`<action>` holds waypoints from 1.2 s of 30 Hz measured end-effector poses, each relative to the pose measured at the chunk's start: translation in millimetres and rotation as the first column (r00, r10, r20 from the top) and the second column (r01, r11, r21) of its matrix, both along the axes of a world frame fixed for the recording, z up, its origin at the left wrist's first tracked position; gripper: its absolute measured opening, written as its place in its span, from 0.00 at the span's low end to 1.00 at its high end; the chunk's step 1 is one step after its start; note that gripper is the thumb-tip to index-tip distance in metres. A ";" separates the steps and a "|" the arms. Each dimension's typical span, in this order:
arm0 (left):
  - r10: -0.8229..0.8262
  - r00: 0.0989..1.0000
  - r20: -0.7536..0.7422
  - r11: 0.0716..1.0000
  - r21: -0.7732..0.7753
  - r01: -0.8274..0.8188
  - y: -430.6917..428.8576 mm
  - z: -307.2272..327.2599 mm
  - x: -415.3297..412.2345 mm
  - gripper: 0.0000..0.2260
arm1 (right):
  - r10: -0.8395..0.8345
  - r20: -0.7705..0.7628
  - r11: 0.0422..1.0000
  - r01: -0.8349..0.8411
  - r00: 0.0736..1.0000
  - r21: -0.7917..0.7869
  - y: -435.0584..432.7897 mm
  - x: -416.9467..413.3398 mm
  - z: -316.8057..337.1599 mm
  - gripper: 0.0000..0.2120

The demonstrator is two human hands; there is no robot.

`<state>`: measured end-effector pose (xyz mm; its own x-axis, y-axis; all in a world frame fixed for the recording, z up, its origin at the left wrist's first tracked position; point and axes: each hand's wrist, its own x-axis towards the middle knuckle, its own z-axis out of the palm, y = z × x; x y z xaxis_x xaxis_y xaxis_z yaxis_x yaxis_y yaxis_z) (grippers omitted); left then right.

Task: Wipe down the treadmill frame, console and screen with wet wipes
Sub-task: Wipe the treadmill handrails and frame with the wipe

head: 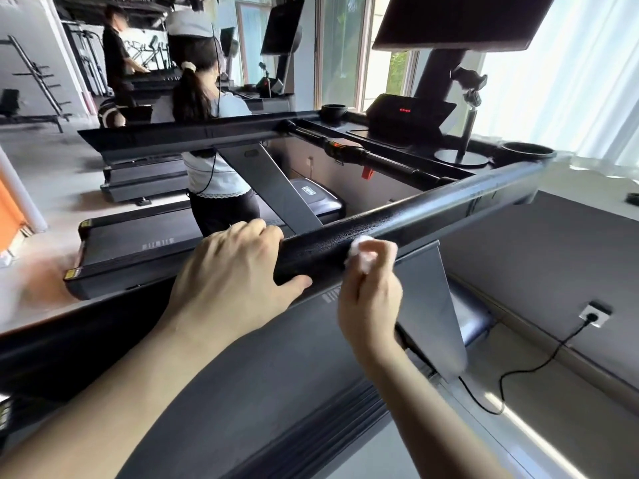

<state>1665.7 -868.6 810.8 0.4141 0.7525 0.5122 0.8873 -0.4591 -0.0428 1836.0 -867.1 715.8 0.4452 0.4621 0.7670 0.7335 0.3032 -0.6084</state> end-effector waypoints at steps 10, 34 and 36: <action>0.026 0.999 -0.028 1.000 -0.006 -0.026 -2.1 -0.1 0.8 0.24 | -0.109 0.056 0.992 0.112 0.993 -0.065 10.3 41.5 -3.0 0.04; 0.020 1.000 0.003 1.000 -0.023 -0.020 -3.2 1.9 1.2 0.23 | 0.163 -0.213 0.977 -0.188 0.963 -0.103 -18.5 -25.2 -23.6 0.08; 0.022 1.000 0.001 1.000 -0.022 -0.022 -2.9 1.9 1.3 0.23 | 0.350 -0.077 0.916 -0.358 0.934 -0.178 -32.2 -44.8 -26.4 0.10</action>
